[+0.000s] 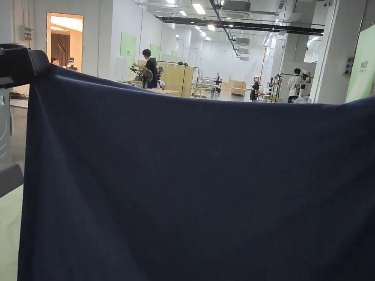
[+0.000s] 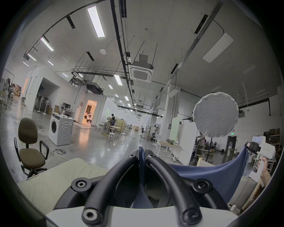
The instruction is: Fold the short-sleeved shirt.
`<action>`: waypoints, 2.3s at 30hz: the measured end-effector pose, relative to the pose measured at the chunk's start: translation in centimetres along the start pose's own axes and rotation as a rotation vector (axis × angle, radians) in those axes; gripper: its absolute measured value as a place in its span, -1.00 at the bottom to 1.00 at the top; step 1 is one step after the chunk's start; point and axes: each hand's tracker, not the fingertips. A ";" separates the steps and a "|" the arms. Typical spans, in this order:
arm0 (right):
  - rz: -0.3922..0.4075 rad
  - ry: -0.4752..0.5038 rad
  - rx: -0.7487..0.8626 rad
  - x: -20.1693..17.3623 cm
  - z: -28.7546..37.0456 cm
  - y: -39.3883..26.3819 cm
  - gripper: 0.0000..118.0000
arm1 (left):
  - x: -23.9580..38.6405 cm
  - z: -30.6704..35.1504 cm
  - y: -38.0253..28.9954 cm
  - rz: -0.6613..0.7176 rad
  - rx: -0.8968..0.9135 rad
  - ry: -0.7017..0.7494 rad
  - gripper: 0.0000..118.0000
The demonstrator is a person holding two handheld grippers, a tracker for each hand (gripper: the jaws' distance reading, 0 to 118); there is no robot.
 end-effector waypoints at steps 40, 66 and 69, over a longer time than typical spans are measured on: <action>0.150 -0.099 -0.092 -3.6 -24.2 -11.4 -0.96 | -0.6 -25.7 -12.3 0.030 -0.153 0.137 -0.89; -0.127 -0.019 -0.578 6.3 11.9 -34.2 -0.96 | -6.9 2.9 -38.5 0.204 -0.571 0.116 -0.89; -0.191 -0.071 -0.662 6.8 18.3 -35.3 -0.96 | -8.3 8.2 -40.2 0.225 -0.642 0.128 -0.89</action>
